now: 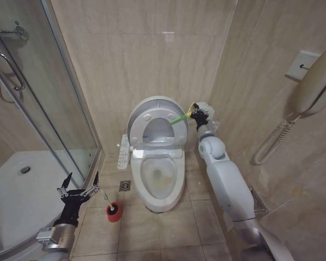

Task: Open the toilet lid, clean the toilet bowl with a toilet brush, close the toilet lid, and flush.

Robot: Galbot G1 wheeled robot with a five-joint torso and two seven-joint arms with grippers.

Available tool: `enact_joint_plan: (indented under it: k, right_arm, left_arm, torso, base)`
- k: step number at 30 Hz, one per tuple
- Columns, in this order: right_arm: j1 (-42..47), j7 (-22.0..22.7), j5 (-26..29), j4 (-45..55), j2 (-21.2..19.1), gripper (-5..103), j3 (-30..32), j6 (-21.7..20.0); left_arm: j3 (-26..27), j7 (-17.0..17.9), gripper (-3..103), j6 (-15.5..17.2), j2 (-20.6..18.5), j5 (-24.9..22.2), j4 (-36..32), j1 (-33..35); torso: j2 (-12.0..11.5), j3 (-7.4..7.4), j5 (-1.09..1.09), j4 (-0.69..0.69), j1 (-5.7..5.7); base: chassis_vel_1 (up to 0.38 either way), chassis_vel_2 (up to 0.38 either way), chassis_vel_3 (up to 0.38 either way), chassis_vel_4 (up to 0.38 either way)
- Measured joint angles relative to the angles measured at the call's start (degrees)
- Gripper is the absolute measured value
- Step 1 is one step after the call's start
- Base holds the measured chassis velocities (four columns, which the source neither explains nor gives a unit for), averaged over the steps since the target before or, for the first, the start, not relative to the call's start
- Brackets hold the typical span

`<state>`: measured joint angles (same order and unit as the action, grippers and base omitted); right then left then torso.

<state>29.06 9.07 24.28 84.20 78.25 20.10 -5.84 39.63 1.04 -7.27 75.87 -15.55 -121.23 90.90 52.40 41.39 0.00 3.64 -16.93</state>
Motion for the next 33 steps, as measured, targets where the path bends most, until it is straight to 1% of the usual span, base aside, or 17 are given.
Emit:
enact_joint_plan:
  k: [10,12,14,19,24,27,33]
  right_arm:
    - [0.0,0.5,-0.9,0.1,0.1,0,0.4,1.1]
    - [0.1,0.9,-2.3,0.3,-0.2,0,1.1,1.0]
    - [0.2,1.1,-3.1,0.6,-0.7,0,1.4,0.9]
    - [0.1,1.5,-4.0,0.7,-1.1,0,1.3,0.8]
    - [-0.2,1.6,-4.6,-0.4,-0.6,0,1.0,0.3]
    - [-1.0,1.3,-4.8,-2.1,0.2,0,0.3,-0.7]
    - [-3.1,1.2,-5.6,-5.2,1.1,0,0.0,-0.4]
  left_arm:
    - [0.0,0.0,100,0.0,0.0,0.0,0.0,-0.1]
    - [0.0,0.0,100,0.0,0.0,0.0,0.0,-0.1]
    - [0.0,0.0,100,0.0,0.0,0.0,0.0,0.0]
    - [0.0,0.0,100,0.0,0.0,0.0,0.0,0.0]
    - [0.0,0.0,100,0.0,0.0,0.0,0.0,0.0]
    - [0.0,0.0,100,0.0,0.0,0.0,0.0,0.0]
    - [0.0,0.0,100,0.0,0.0,0.0,0.0,0.0]
  torso:
    - [0.0,0.01,-0.01,0.02,-0.05]
    - [0.0,0.02,0.0,-0.02,-0.06]
    - [0.0,0.02,0.0,-0.03,-0.06]
    - [0.0,0.0,0.01,0.0,0.0]
    - [0.0,0.0,0.0,0.0,0.01]
    - [0.0,0.0,0.0,0.0,-0.01]
    - [0.0,0.0,-0.01,-0.01,-0.02]
  base:
    - [-0.102,0.106,0.101,-0.104]
    - [-0.059,0.096,0.067,-0.058]
    - [0.0,0.0,0.0,0.0]
    - [0.012,-0.022,-0.011,0.014]
    - [0.014,-0.031,-0.018,0.02]
    - [0.0,0.0,0.0,0.0]
    - [0.0,0.0,0.0,0.0]
